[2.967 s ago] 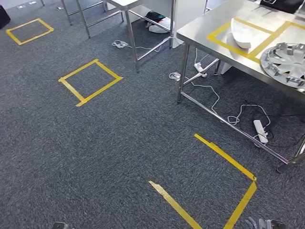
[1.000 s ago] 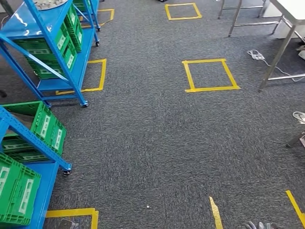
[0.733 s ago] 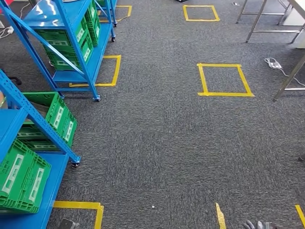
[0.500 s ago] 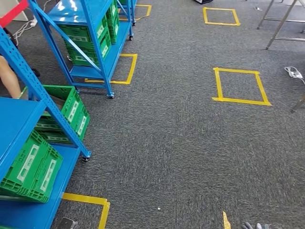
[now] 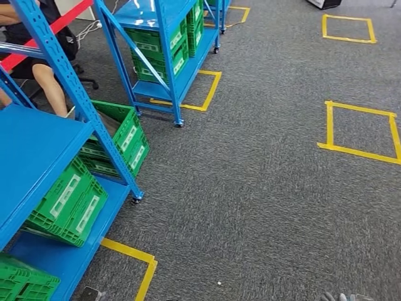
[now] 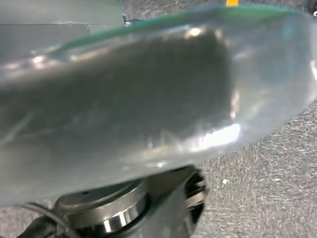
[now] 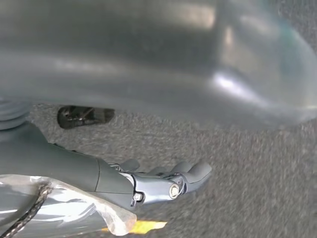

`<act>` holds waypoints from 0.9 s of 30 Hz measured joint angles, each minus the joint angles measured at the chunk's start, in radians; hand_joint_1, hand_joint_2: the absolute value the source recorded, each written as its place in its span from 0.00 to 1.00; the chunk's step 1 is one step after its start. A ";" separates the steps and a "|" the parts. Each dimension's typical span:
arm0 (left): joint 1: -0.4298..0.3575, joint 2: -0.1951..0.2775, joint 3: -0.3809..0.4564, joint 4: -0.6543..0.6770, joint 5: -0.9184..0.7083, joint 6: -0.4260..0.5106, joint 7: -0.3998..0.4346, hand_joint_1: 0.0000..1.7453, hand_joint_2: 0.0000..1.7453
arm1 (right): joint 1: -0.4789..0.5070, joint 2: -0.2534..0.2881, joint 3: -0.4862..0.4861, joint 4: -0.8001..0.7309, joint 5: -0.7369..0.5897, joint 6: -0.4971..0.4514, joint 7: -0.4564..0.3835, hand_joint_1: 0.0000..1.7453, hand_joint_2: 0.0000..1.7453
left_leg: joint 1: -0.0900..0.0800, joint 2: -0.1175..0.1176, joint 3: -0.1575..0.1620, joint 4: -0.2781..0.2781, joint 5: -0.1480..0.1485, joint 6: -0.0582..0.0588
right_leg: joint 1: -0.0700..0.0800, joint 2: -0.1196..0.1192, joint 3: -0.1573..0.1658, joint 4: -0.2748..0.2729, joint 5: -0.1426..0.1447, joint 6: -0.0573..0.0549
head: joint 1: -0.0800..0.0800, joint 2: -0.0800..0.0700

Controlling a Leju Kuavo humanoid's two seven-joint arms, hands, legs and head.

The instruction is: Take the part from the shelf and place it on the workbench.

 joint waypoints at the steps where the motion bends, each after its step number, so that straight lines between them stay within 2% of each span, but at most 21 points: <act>1: 0.002 0.000 -0.002 0.000 0.003 0.003 0.000 0.00 0.00 | 0.000 0.000 0.001 0.000 -0.003 -0.003 -0.001 0.00 0.00 | 0.000 0.004 0.010 -0.033 0.034 0.001 | 0.000 -0.013 0.012 0.000 -0.011 0.002 | 0.000 0.000; 2: 0.003 0.001 -0.004 0.000 0.006 0.005 -0.001 0.00 0.00 | 0.000 0.000 0.003 0.000 -0.006 -0.006 -0.001 0.00 0.00 | 0.000 0.015 0.037 -0.097 0.079 0.004 | 0.000 -0.027 0.027 -0.001 -0.024 0.004 | 0.000 0.000; 3: 0.003 0.003 -0.005 0.000 0.008 0.008 -0.001 0.00 0.00 | 0.000 -0.001 0.005 0.000 -0.008 -0.008 -0.002 0.00 0.00 | -0.004 0.042 0.067 -0.164 0.108 0.008 | 0.002 -0.039 0.040 -0.001 -0.036 0.007 | 0.000 0.000; 4: 0.001 0.004 -0.007 0.000 0.011 0.010 -0.002 0.00 0.00 | 0.000 -0.002 0.007 0.000 -0.011 -0.011 -0.004 0.00 0.00 | -0.009 0.067 0.092 -0.219 0.122 0.015 | 0.003 -0.050 0.051 -0.002 -0.048 0.012 | 0.000 0.000; 6: 0.000 0.008 -0.011 -0.002 0.017 0.016 -0.002 0.00 0.00 | -0.001 -0.005 0.011 0.000 -0.016 -0.016 -0.007 0.00 0.00 | -0.020 0.094 0.111 -0.263 0.110 0.030 | 0.005 -0.069 0.072 -0.003 -0.063 0.026 | 0.001 0.000; 8: 0.003 0.011 -0.015 -0.003 0.023 0.020 -0.003 0.00 0.00 | -0.004 -0.010 0.017 0.000 -0.020 -0.020 -0.009 0.00 0.00 | -0.020 0.068 0.122 -0.274 0.100 0.046 | 0.001 -0.075 0.084 0.015 -0.059 0.040 | 0.002 0.000; 9: 0.006 0.013 -0.017 -0.004 0.024 0.021 -0.004 0.00 0.00 | -0.006 -0.012 0.020 0.000 -0.020 -0.020 -0.010 0.00 0.00 | -0.018 0.056 0.137 -0.281 0.095 0.053 | -0.002 -0.057 0.074 0.052 -0.049 0.046 | 0.003 0.000; 10: 0.006 0.014 -0.019 -0.005 0.025 0.022 -0.004 0.00 0.00 | -0.008 -0.014 0.024 0.000 -0.021 -0.020 -0.010 0.00 0.00 | -0.015 0.044 0.154 -0.287 0.089 0.060 | -0.004 -0.029 0.042 0.109 -0.039 0.049 | 0.005 0.000; 11: 0.004 0.015 -0.020 -0.006 0.025 0.022 -0.004 0.00 0.00 | -0.008 -0.015 0.027 0.000 -0.021 -0.020 -0.010 0.00 0.00 | -0.011 0.030 0.173 -0.294 0.082 0.065 | -0.005 0.002 -0.009 0.184 -0.037 0.052 | 0.007 0.000; 13: -0.001 0.015 -0.022 -0.006 0.026 0.023 -0.005 0.00 0.00 | -0.003 -0.017 0.031 0.001 -0.021 -0.022 -0.011 0.00 0.00 | -0.007 -0.001 0.201 -0.301 0.063 0.069 | -0.006 0.042 -0.121 0.311 -0.077 0.054 | 0.010 0.000; 15: 0.000 0.015 -0.026 -0.006 0.030 0.025 -0.006 0.00 0.00 | 0.001 -0.021 0.032 0.002 -0.025 -0.026 -0.011 0.00 0.00 | -0.002 -0.036 0.235 -0.305 0.037 0.067 | -0.006 0.047 -0.207 0.342 -0.158 0.057 | 0.010 0.000; 16: 0.001 0.015 -0.029 -0.006 0.035 0.027 -0.007 0.00 0.00 | 0.001 -0.025 0.033 0.003 -0.029 -0.030 -0.012 0.00 0.00 | 0.001 -0.053 0.256 -0.306 0.021 0.066 | -0.006 0.048 -0.233 0.324 -0.185 0.059 | 0.010 0.000; 17: 0.002 0.015 -0.033 -0.006 0.041 0.030 -0.009 0.00 0.00 | 0.001 -0.028 0.034 0.004 -0.033 -0.034 -0.014 0.00 0.00 | 0.004 -0.068 0.278 -0.306 0.003 0.064 | -0.006 0.050 -0.253 0.293 -0.189 0.060 | 0.010 0.000; 18: 0.002 0.015 -0.037 -0.006 0.050 0.033 -0.012 0.00 0.00 | 0.002 -0.031 0.036 0.004 -0.038 -0.039 -0.016 0.00 0.00 | 0.007 -0.083 0.301 -0.306 -0.015 0.060 | -0.006 0.058 -0.265 0.244 -0.144 0.061 | 0.011 0.000; 19: 0.001 0.016 -0.042 -0.006 0.060 0.037 -0.015 0.00 0.00 | 0.004 -0.034 0.038 0.006 -0.043 -0.044 -0.017 0.00 0.00 | 0.010 -0.096 0.323 -0.305 -0.034 0.055 | -0.006 0.075 -0.275 0.194 -0.048 0.061 | 0.012 0.000; 21: 0.000 0.019 -0.053 -0.005 0.078 0.046 -0.021 0.00 0.00 | 0.007 -0.042 0.044 0.010 -0.054 -0.056 -0.020 0.00 0.00 | 0.017 -0.121 0.347 -0.308 -0.063 0.039 | -0.002 0.103 -0.282 0.132 0.114 0.049 | 0.015 0.000; 22: -0.002 0.021 -0.059 -0.005 0.085 0.051 -0.024 0.00 0.00 | 0.008 -0.046 0.049 0.011 -0.061 -0.063 -0.021 0.00 0.00 | 0.020 -0.129 0.352 -0.312 -0.070 0.030 | 0.001 0.107 -0.279 0.127 0.150 0.040 | 0.017 0.000; 24: -0.007 0.028 -0.073 -0.005 0.089 0.061 -0.034 0.00 0.00 | 0.006 -0.057 0.060 0.011 -0.075 -0.077 -0.027 0.00 0.00 | 0.024 -0.129 0.346 -0.300 -0.048 0.015 | 0.003 0.089 -0.255 0.121 0.136 0.022 | 0.017 0.000; 25: -0.011 0.032 -0.080 -0.005 0.090 0.065 -0.037 0.00 0.00 | 0.005 -0.061 0.066 0.010 -0.079 -0.081 -0.028 0.00 0.00 | 0.022 -0.109 0.329 -0.262 -0.021 0.011 | 0.002 0.078 -0.238 0.108 0.126 0.015 | 0.018 0.000; 26: -0.015 0.036 -0.087 -0.005 0.090 0.068 -0.039 0.00 0.00 | 0.005 -0.065 0.073 0.011 -0.083 -0.085 -0.030 0.00 0.00 | 0.019 -0.081 0.296 -0.203 0.006 0.009 | 0.001 0.067 -0.215 0.092 0.118 0.008 | 0.016 0.000; 27: -0.018 0.040 -0.092 -0.005 0.090 0.070 -0.040 0.00 0.00 | 0.005 -0.067 0.078 0.012 -0.086 -0.087 -0.031 0.00 0.00 | 0.015 -0.051 0.251 -0.134 0.017 0.007 | 0.000 0.057 -0.191 0.073 0.110 0.004 | 0.015 0.000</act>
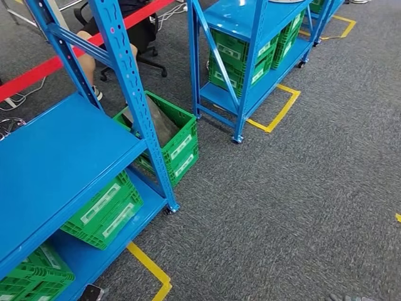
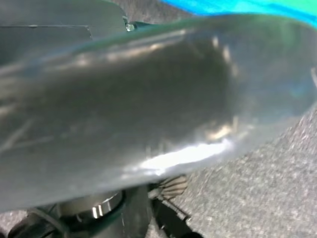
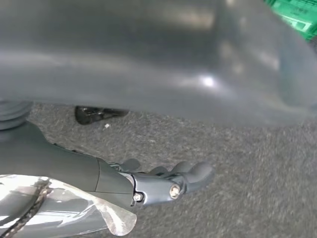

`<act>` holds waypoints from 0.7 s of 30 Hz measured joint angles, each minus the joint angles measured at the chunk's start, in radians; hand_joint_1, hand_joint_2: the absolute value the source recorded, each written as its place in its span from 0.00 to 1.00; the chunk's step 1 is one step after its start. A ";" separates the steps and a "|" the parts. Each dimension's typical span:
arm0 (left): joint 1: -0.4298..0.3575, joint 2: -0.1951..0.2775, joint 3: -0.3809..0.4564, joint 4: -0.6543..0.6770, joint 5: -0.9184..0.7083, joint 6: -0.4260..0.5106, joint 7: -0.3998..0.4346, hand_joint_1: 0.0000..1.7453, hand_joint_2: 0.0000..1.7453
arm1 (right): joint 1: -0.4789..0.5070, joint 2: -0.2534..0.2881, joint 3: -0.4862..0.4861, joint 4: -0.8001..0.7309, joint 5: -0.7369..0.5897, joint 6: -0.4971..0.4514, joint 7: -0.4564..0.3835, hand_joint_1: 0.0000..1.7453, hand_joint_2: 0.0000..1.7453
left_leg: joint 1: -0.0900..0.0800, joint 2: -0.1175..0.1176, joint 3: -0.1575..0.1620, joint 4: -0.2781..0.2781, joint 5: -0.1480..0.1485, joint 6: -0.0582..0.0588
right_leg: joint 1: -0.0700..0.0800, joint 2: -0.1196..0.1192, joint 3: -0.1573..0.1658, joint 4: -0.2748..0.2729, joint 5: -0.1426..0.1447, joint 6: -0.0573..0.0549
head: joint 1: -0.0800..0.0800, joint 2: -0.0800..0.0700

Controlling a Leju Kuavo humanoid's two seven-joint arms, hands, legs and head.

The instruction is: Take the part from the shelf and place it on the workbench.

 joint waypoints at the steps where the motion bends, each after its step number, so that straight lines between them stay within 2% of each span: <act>1: -0.002 0.004 -0.004 0.000 0.000 0.002 0.000 0.00 0.00 | 0.000 -0.002 0.005 0.001 -0.002 -0.002 0.000 0.00 0.00 | -0.003 0.026 -0.049 0.059 -0.012 -0.001 | 0.000 -0.012 0.024 -0.014 -0.008 -0.003 | -0.001 0.000; 2: -0.003 0.007 -0.008 0.000 0.000 0.004 0.000 0.00 0.00 | 0.000 -0.003 0.008 0.002 -0.004 -0.004 -0.001 0.00 0.00 | -0.005 0.039 -0.092 0.096 -0.049 -0.004 | 0.000 -0.022 0.046 -0.025 -0.017 -0.005 | -0.002 0.000; 3: -0.004 0.010 -0.012 0.000 0.001 0.007 0.000 0.00 0.00 | 0.000 -0.004 0.012 0.003 -0.006 -0.006 -0.001 0.00 0.00 | -0.005 0.044 -0.125 0.110 -0.091 -0.008 | 0.000 -0.033 0.068 -0.033 -0.028 -0.006 | -0.002 0.000; 4: -0.004 0.012 -0.016 0.000 0.001 0.009 0.000 0.00 0.00 | -0.001 -0.006 0.016 0.003 -0.009 -0.010 -0.002 0.00 0.00 | -0.005 0.046 -0.145 0.102 -0.118 -0.011 | 0.000 -0.043 0.088 -0.037 -0.039 -0.007 | -0.002 0.000; 5: -0.004 0.015 -0.021 0.000 0.002 0.011 -0.001 0.00 0.00 | -0.002 -0.009 0.021 0.003 -0.013 -0.014 -0.003 0.00 0.00 | -0.005 0.049 -0.155 0.075 -0.115 -0.014 | 0.000 -0.053 0.106 -0.039 -0.052 -0.007 | -0.002 0.000; 6: -0.004 0.018 -0.026 0.000 0.004 0.014 -0.001 0.00 0.00 | -0.002 -0.012 0.027 0.003 -0.017 -0.018 -0.005 0.00 0.00 | -0.004 0.057 -0.156 0.031 -0.076 -0.016 | 0.000 -0.063 0.122 -0.039 -0.064 -0.007 | -0.002 0.000; 7: -0.004 0.022 -0.031 0.000 0.008 0.016 -0.001 0.00 0.00 | -0.002 -0.015 0.032 0.003 -0.023 -0.023 -0.006 0.00 0.00 | -0.003 0.075 -0.151 -0.026 -0.010 -0.016 | 0.000 -0.073 0.135 -0.039 -0.075 -0.004 | -0.002 0.000; 8: -0.005 0.025 -0.036 0.000 0.014 0.019 -0.001 0.00 0.00 | -0.002 -0.019 0.037 0.004 -0.028 -0.028 -0.008 0.00 0.00 | -0.005 0.098 -0.148 -0.076 0.043 -0.015 | 0.001 -0.081 0.148 -0.037 -0.086 0.000 | -0.003 0.000; 9: -0.007 0.028 -0.042 0.000 0.019 0.021 -0.002 0.00 0.00 | -0.002 -0.023 0.042 0.004 -0.032 -0.032 -0.010 0.00 0.00 | -0.006 0.118 -0.148 -0.111 0.085 -0.011 | 0.004 -0.090 0.156 -0.034 -0.095 0.007 | -0.003 0.000; 10: -0.009 0.031 -0.047 0.000 0.023 0.023 -0.003 0.00 0.00 | -0.002 -0.028 0.047 0.004 -0.036 -0.036 -0.011 0.00 0.00 | -0.008 0.129 -0.151 -0.127 0.107 -0.006 | 0.006 -0.099 0.162 -0.032 -0.103 0.014 | -0.004 0.000; 13: -0.011 0.036 -0.057 0.000 0.029 0.026 -0.005 0.00 0.00 | -0.004 -0.039 0.056 0.004 -0.043 -0.042 -0.014 0.00 0.00 | -0.011 0.104 -0.158 -0.130 0.119 0.009 | 0.007 -0.125 0.172 -0.033 -0.114 0.029 | -0.005 0.000; 17: -0.011 0.038 -0.060 0.000 0.030 0.027 -0.005 0.00 0.00 | -0.005 -0.040 0.058 0.004 -0.045 -0.044 -0.014 0.00 0.00 | -0.010 0.096 -0.159 -0.134 0.123 0.014 | 0.005 -0.128 0.175 -0.033 -0.118 0.033 | -0.005 0.000; 19: -0.012 0.039 -0.062 -0.001 0.030 0.028 -0.006 0.00 0.00 | -0.006 -0.042 0.062 0.004 -0.046 -0.044 -0.014 0.00 0.00 | -0.008 0.090 -0.160 -0.136 0.125 0.017 | 0.002 -0.093 0.169 -0.020 -0.138 0.037 | -0.005 0.000; 21: -0.015 0.042 -0.067 -0.001 0.030 0.029 -0.006 0.00 0.00 | -0.005 -0.048 0.070 0.006 -0.050 -0.047 -0.015 0.00 0.00 | -0.008 0.060 -0.168 -0.136 0.131 0.026 | 0.000 -0.036 0.117 0.107 -0.216 0.040 | -0.005 0.000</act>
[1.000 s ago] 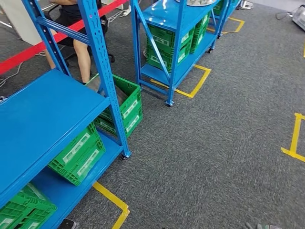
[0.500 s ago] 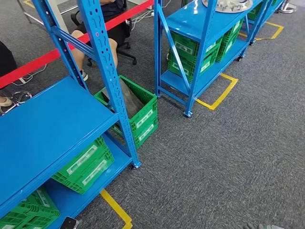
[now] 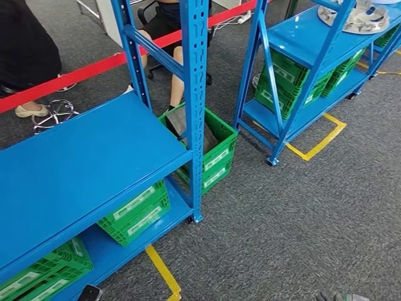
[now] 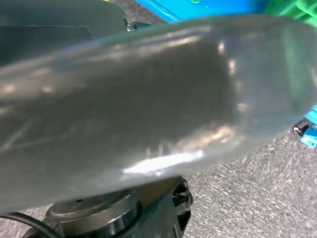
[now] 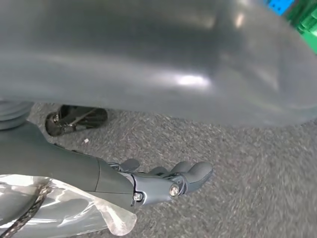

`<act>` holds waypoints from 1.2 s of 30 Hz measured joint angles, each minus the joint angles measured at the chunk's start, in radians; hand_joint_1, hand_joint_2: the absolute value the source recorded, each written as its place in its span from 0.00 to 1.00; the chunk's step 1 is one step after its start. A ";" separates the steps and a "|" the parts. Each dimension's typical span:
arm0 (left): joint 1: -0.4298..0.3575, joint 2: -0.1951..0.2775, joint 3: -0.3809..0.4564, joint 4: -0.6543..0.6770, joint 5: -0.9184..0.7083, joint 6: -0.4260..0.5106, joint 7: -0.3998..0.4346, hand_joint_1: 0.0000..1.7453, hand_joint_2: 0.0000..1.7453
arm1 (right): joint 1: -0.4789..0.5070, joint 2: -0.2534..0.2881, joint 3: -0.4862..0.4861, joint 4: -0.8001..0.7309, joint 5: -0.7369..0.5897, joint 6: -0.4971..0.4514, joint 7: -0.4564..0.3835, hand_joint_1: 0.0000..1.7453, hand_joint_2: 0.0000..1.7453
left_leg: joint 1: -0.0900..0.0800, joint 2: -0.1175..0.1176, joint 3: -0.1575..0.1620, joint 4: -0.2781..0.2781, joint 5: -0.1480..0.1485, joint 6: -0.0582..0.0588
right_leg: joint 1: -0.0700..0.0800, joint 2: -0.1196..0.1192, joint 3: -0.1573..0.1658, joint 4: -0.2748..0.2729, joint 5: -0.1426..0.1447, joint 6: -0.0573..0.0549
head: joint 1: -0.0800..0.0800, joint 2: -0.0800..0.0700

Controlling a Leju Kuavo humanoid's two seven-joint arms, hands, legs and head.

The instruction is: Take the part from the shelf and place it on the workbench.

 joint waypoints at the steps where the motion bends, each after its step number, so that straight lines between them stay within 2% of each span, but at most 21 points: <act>1: -0.002 0.002 -0.003 0.000 0.000 0.000 0.000 0.00 0.00 | 0.000 -0.003 0.004 0.001 -0.001 -0.001 0.000 0.00 0.00 | -0.002 -0.026 -0.005 0.000 0.004 0.003 | 0.000 0.021 -0.004 0.023 -0.005 -0.005 | 0.000 0.000; 2: -0.003 0.003 -0.006 0.000 0.001 0.001 -0.001 0.00 0.00 | 0.000 -0.007 0.008 0.002 -0.002 -0.003 0.000 0.00 0.00 | -0.004 -0.053 -0.010 0.000 0.009 0.004 | 0.002 0.043 0.005 0.019 0.003 -0.014 | 0.000 0.000; 4: -0.004 0.005 -0.010 0.000 0.001 0.001 -0.001 0.00 0.00 | 0.000 -0.012 0.013 0.003 -0.002 -0.003 0.000 0.00 0.00 | -0.006 -0.092 -0.016 0.001 0.019 -0.003 | 0.003 0.093 0.076 -0.115 0.070 -0.030 | -0.001 0.000; 5: -0.005 0.005 -0.011 0.000 0.001 0.001 -0.001 0.00 0.00 | 0.001 -0.013 0.014 0.003 -0.002 -0.003 0.000 0.00 0.00 | -0.005 -0.104 -0.019 0.000 0.025 -0.009 | 0.004 0.110 0.090 -0.146 0.077 -0.033 | -0.001 0.000; 6: -0.005 0.006 -0.012 -0.001 0.001 0.001 -0.001 0.00 0.00 | 0.000 -0.015 0.015 0.004 -0.002 -0.003 0.000 0.00 0.00 | -0.003 -0.116 -0.023 -0.003 0.033 -0.017 | 0.006 0.114 0.094 -0.157 0.078 -0.034 | -0.001 0.000; 8: -0.002 0.008 -0.014 -0.001 0.001 0.002 -0.002 0.00 0.00 | -0.002 -0.016 0.016 0.004 -0.004 -0.004 -0.001 0.00 0.00 | -0.002 -0.129 -0.031 -0.005 0.042 -0.032 | 0.006 0.089 0.085 -0.167 0.090 -0.038 | -0.002 0.000; 10: -0.001 0.011 -0.018 -0.001 0.002 0.005 -0.002 0.00 0.00 | -0.002 -0.016 0.017 0.004 -0.006 -0.006 -0.002 0.00 0.00 | -0.003 -0.084 -0.044 0.031 -0.005 -0.044 | 0.002 0.056 0.075 -0.177 0.107 -0.051 | -0.006 0.000; 12: -0.005 0.014 -0.021 -0.001 0.003 0.007 -0.002 0.00 0.00 | 0.002 -0.016 0.019 0.004 -0.009 -0.009 -0.004 0.00 0.00 | 0.000 -0.027 -0.068 0.134 -0.100 -0.054 | 0.001 0.022 0.063 -0.180 0.120 -0.059 | -0.010 0.000; 14: -0.008 0.016 -0.023 -0.001 0.004 0.008 -0.002 0.00 0.00 | 0.003 -0.016 0.021 0.005 -0.010 -0.011 -0.004 0.00 0.00 | 0.007 -0.013 -0.081 0.238 -0.155 -0.066 | 0.000 -0.013 0.045 -0.178 0.132 -0.057 | -0.010 0.000; 16: -0.007 0.017 -0.025 -0.001 0.005 0.009 -0.002 0.00 0.00 | 0.001 -0.016 0.024 0.006 -0.012 -0.013 -0.005 0.00 0.00 | 0.014 -0.006 -0.036 0.227 -0.127 -0.077 | -0.002 -0.046 0.028 -0.172 0.141 -0.051 | -0.010 0.000; 18: -0.008 0.019 -0.026 -0.002 0.007 0.011 -0.002 0.00 0.00 | 0.000 -0.017 0.028 0.006 -0.015 -0.017 -0.006 0.00 0.00 | 0.018 0.027 0.064 0.093 -0.080 -0.085 | -0.004 -0.073 0.017 -0.161 0.146 -0.042 | -0.011 0.000; 19: -0.009 0.021 -0.026 -0.002 0.008 0.012 -0.003 0.00 0.00 | -0.001 -0.017 0.030 0.006 -0.017 -0.019 -0.007 0.00 0.00 | 0.016 0.046 0.106 0.026 -0.071 -0.082 | -0.003 -0.085 0.012 -0.155 0.147 -0.037 | -0.011 0.000; 21: -0.010 0.023 -0.027 -0.004 0.010 0.014 -0.003 0.00 0.00 | -0.003 -0.018 0.032 0.006 -0.019 -0.021 -0.008 0.00 0.00 | 0.010 0.068 0.138 -0.042 -0.077 -0.064 | 0.000 -0.108 0.010 -0.149 0.150 -0.026 | -0.010 0.000; 23: -0.007 0.024 -0.029 -0.005 0.010 0.015 -0.003 0.00 0.00 | -0.005 -0.020 0.035 0.006 -0.020 -0.022 -0.009 0.00 0.00 | 0.007 0.052 0.129 -0.050 -0.072 -0.037 | -0.002 -0.120 0.013 -0.151 0.155 -0.012 | -0.010 0.000; 25: -0.004 0.024 -0.033 -0.005 0.011 0.016 -0.003 0.00 0.00 | -0.007 -0.023 0.039 0.006 -0.020 -0.023 -0.010 0.00 0.00 | 0.008 0.035 0.118 -0.055 -0.057 -0.014 | -0.007 -0.071 -0.003 -0.121 0.127 -0.001 | -0.008 0.000; 27: -0.007 0.024 -0.035 -0.006 0.011 0.016 -0.003 0.00 0.00 | -0.004 -0.027 0.041 0.007 -0.020 -0.023 -0.010 0.00 0.00 | 0.006 0.015 0.103 -0.056 -0.043 0.000 | -0.009 0.000 -0.051 -0.010 0.055 0.004 | -0.005 0.000; 29: -0.009 0.024 -0.036 -0.006 0.011 0.018 -0.003 0.00 0.00 | -0.001 -0.029 0.042 0.009 -0.023 -0.026 -0.011 0.00 0.00 | 0.001 -0.009 0.089 -0.055 -0.032 0.005 | -0.007 0.023 -0.099 0.112 0.003 0.001 | -0.005 0.000; 30: -0.009 0.024 -0.037 -0.006 0.012 0.019 -0.003 0.00 0.00 | -0.001 -0.029 0.043 0.010 -0.026 -0.028 -0.012 0.00 0.00 | -0.002 -0.023 0.084 -0.055 -0.028 0.006 | -0.006 0.026 -0.102 0.128 0.005 -0.003 | -0.005 0.000; 32: -0.008 0.024 -0.040 -0.006 0.019 0.023 -0.004 0.00 0.00 | -0.001 -0.032 0.045 0.011 -0.032 -0.034 -0.016 0.00 0.00 | -0.008 -0.049 0.081 -0.055 -0.021 0.006 | -0.002 0.037 -0.053 0.046 0.060 -0.016 | -0.005 0.000; 34: -0.010 0.024 -0.043 -0.006 0.030 0.024 -0.006 0.00 0.00 | -0.001 -0.036 0.049 0.012 -0.039 -0.040 -0.019 0.00 0.00 | -0.011 -0.074 0.078 -0.053 -0.016 0.003 | 0.001 0.081 0.022 -0.095 0.118 -0.033 | -0.006 0.000; 36: -0.012 0.025 -0.045 -0.006 0.037 0.025 -0.008 0.00 0.00 | 0.000 -0.040 0.053 0.012 -0.043 -0.044 -0.021 0.00 0.00 | -0.010 -0.096 0.067 -0.049 -0.010 -0.005 | 0.002 0.115 0.058 -0.167 0.131 -0.042 | -0.006 0.000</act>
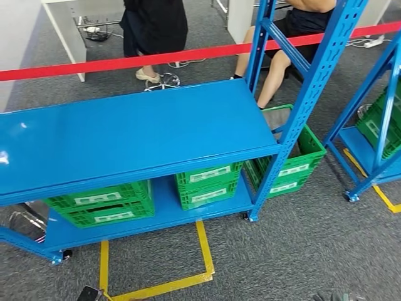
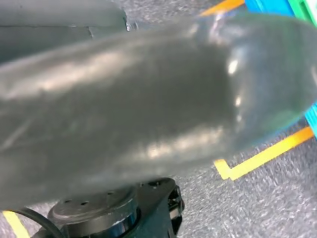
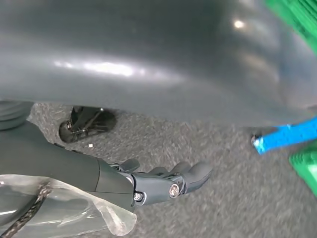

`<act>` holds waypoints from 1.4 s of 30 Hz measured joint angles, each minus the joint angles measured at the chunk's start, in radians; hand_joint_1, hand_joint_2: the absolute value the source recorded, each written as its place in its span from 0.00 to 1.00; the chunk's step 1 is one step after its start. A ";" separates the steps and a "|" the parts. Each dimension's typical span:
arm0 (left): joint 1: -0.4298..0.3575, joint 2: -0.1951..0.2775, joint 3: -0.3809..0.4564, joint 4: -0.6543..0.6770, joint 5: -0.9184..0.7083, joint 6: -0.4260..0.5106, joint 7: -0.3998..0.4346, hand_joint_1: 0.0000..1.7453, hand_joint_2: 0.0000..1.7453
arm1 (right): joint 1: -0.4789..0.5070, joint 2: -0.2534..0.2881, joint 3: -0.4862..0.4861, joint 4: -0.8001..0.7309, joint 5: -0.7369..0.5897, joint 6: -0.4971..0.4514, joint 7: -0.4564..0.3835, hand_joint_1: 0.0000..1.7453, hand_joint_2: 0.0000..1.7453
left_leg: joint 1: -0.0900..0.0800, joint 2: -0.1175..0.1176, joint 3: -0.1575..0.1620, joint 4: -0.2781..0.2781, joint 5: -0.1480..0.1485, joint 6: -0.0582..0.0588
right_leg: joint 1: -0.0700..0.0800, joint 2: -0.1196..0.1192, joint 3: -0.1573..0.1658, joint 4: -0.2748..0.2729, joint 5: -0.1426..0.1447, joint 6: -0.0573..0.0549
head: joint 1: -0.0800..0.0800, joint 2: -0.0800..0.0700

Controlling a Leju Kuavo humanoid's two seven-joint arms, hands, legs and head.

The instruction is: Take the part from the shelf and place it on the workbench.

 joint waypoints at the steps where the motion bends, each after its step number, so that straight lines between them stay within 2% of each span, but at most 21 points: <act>1: 0.000 0.001 -0.002 0.000 0.002 0.000 0.000 0.00 0.00 | 0.000 -0.002 0.002 0.000 -0.002 -0.001 -0.001 0.00 0.00 | 0.001 -0.012 -0.007 0.001 0.004 -0.007 | 0.001 0.000 0.004 -0.009 -0.002 -0.002 | -0.001 0.000; 3: 0.002 0.003 -0.004 0.000 0.003 0.001 -0.001 0.00 0.00 | -0.002 -0.005 0.006 0.000 -0.003 -0.002 -0.003 0.00 0.00 | 0.003 -0.022 -0.019 0.005 0.007 -0.020 | -0.001 -0.026 0.007 -0.015 0.004 -0.005 | -0.001 0.000; 5: 0.002 0.006 -0.007 -0.001 0.004 0.002 -0.001 0.00 0.00 | -0.001 -0.005 0.008 0.000 -0.004 -0.002 -0.003 0.00 0.00 | 0.001 0.019 -0.044 0.059 -0.032 -0.030 | -0.006 -0.056 0.005 -0.022 0.012 -0.012 | -0.006 0.000; 7: -0.002 0.007 -0.008 -0.001 0.004 0.003 -0.001 0.00 0.00 | 0.002 -0.005 0.008 0.001 -0.004 -0.002 -0.003 0.00 0.00 | 0.004 0.070 -0.096 0.182 -0.104 -0.040 | -0.005 -0.088 -0.001 -0.022 0.013 -0.015 | -0.010 0.000; 9: -0.003 0.008 -0.008 -0.001 0.004 0.003 -0.001 0.00 0.00 | 0.002 -0.005 0.008 0.002 -0.004 -0.002 -0.003 0.00 0.00 | 0.009 0.085 -0.133 0.281 -0.141 -0.047 | -0.004 -0.122 -0.008 -0.021 0.011 -0.015 | -0.010 0.000; 10: -0.001 0.008 -0.008 -0.001 0.004 0.003 -0.001 0.00 0.00 | 0.001 -0.005 0.008 0.003 -0.004 -0.002 -0.003 0.00 0.00 | 0.012 0.088 -0.127 0.282 -0.134 -0.050 | -0.003 -0.138 -0.010 -0.020 0.009 -0.015 | -0.011 0.000; 12: 0.001 0.008 -0.010 -0.001 0.004 0.003 -0.001 0.00 0.00 | 0.000 -0.005 0.008 0.004 -0.004 -0.002 -0.003 0.00 0.00 | 0.014 0.104 -0.058 0.170 -0.076 -0.051 | -0.003 -0.164 -0.008 -0.018 0.005 -0.011 | -0.011 0.000; 14: 0.000 0.009 -0.010 -0.001 0.004 0.003 -0.001 0.00 0.00 | -0.001 -0.005 0.009 0.004 -0.004 -0.002 -0.003 0.00 0.00 | 0.010 0.146 0.016 0.040 -0.037 -0.042 | 0.000 -0.186 -0.001 -0.013 0.000 -0.004 | -0.010 0.000; 16: -0.001 0.009 -0.010 -0.002 0.004 0.003 -0.001 0.00 0.00 | -0.003 -0.005 0.010 0.004 -0.004 -0.002 -0.004 0.00 0.00 | 0.004 0.163 0.035 -0.002 -0.032 -0.027 | 0.004 -0.204 0.008 -0.011 -0.002 0.006 | -0.008 0.000; 18: 0.001 0.010 -0.011 -0.003 0.003 0.006 -0.002 0.00 0.00 | -0.005 -0.006 0.013 0.004 -0.007 -0.006 -0.005 0.00 0.00 | 0.004 0.143 0.029 -0.004 -0.026 -0.013 | 0.003 -0.218 0.012 -0.012 -0.003 0.017 | -0.007 0.000; 20: 0.003 0.011 -0.013 -0.003 0.003 0.010 -0.002 0.00 0.00 | -0.006 -0.008 0.017 0.003 -0.012 -0.011 -0.006 0.00 0.00 | 0.008 0.125 0.028 -0.013 -0.019 0.000 | 0.000 -0.183 -0.003 0.016 -0.026 0.028 | -0.005 0.000; 23: -0.002 0.013 -0.016 -0.004 0.003 0.016 -0.003 0.00 0.00 | -0.003 -0.012 0.021 0.004 -0.017 -0.017 -0.007 0.00 0.00 | 0.009 0.092 0.023 -0.016 -0.017 0.013 | -0.003 -0.100 -0.096 0.198 -0.107 0.034 | 0.001 0.000; 25: -0.004 0.015 -0.024 -0.020 0.004 0.022 0.016 0.00 0.00 | -0.001 -0.013 0.024 0.007 -0.023 -0.027 -0.006 0.00 0.00 | 0.007 0.069 0.024 -0.015 -0.019 0.014 | -0.003 -0.089 -0.144 0.277 -0.114 0.034 | 0.001 0.000; 27: -0.022 0.024 -0.058 -0.114 -0.005 0.058 0.109 0.00 0.00 | -0.012 -0.013 0.029 0.016 -0.029 -0.049 -0.004 0.00 0.00 | 0.007 0.040 0.030 -0.011 -0.022 0.013 | -0.006 -0.082 -0.121 0.201 -0.042 0.034 | 0.001 0.000; 29: -0.076 0.030 -0.111 -0.241 -0.026 0.113 0.235 0.00 0.00 | -0.032 -0.013 0.037 0.033 -0.033 -0.066 -0.005 0.00 0.00 | 0.006 0.007 0.030 -0.003 -0.027 0.006 | -0.013 -0.041 -0.067 0.071 0.017 0.033 | 0.002 0.000; 31: -0.127 0.026 -0.151 -0.321 -0.034 0.142 0.287 0.00 0.00 | -0.050 -0.013 0.049 0.050 -0.035 -0.072 -0.009 0.00 0.00 | 0.006 -0.017 0.024 0.002 -0.032 -0.005 | -0.015 -0.010 -0.037 0.017 0.016 0.028 | 0.005 0.000; 33: -0.142 0.025 -0.173 -0.369 -0.025 0.145 0.276 0.00 0.00 | -0.061 -0.014 0.060 0.061 -0.042 -0.076 -0.015 0.00 0.00 | 0.009 -0.029 0.022 0.002 -0.035 -0.016 | -0.013 -0.017 -0.027 0.012 0.010 0.017 | 0.007 0.000; 36: -0.149 0.033 -0.191 -0.410 -0.008 0.139 0.244 0.00 0.00 | -0.068 -0.015 0.071 0.070 -0.054 -0.081 -0.023 0.00 0.00 | 0.007 0.022 -0.004 0.068 -0.066 -0.030 | -0.017 -0.038 -0.010 0.007 0.003 -0.001 | 0.000 0.000; 39: -0.158 0.037 -0.202 -0.428 -0.001 0.136 0.232 0.00 0.00 | -0.068 -0.017 0.076 0.081 -0.058 -0.084 -0.027 0.00 0.00 | 0.008 0.082 -0.130 0.272 -0.126 -0.038 | -0.013 -0.063 0.010 0.007 -0.020 -0.009 | -0.004 0.000; 40: -0.157 0.039 -0.206 -0.430 0.001 0.136 0.231 0.00 0.00 | -0.068 -0.018 0.078 0.084 -0.059 -0.085 -0.028 0.00 0.00 | 0.008 0.086 -0.162 0.313 -0.124 -0.038 | -0.011 -0.068 0.018 0.007 -0.028 -0.009 | -0.004 0.000; 42: -0.155 0.041 -0.210 -0.433 0.003 0.136 0.230 0.00 0.00 | -0.069 -0.018 0.080 0.089 -0.060 -0.085 -0.030 0.00 0.00 | 0.007 0.087 -0.181 0.311 -0.085 -0.034 | -0.009 -0.075 0.034 0.007 -0.044 -0.008 | -0.005 0.000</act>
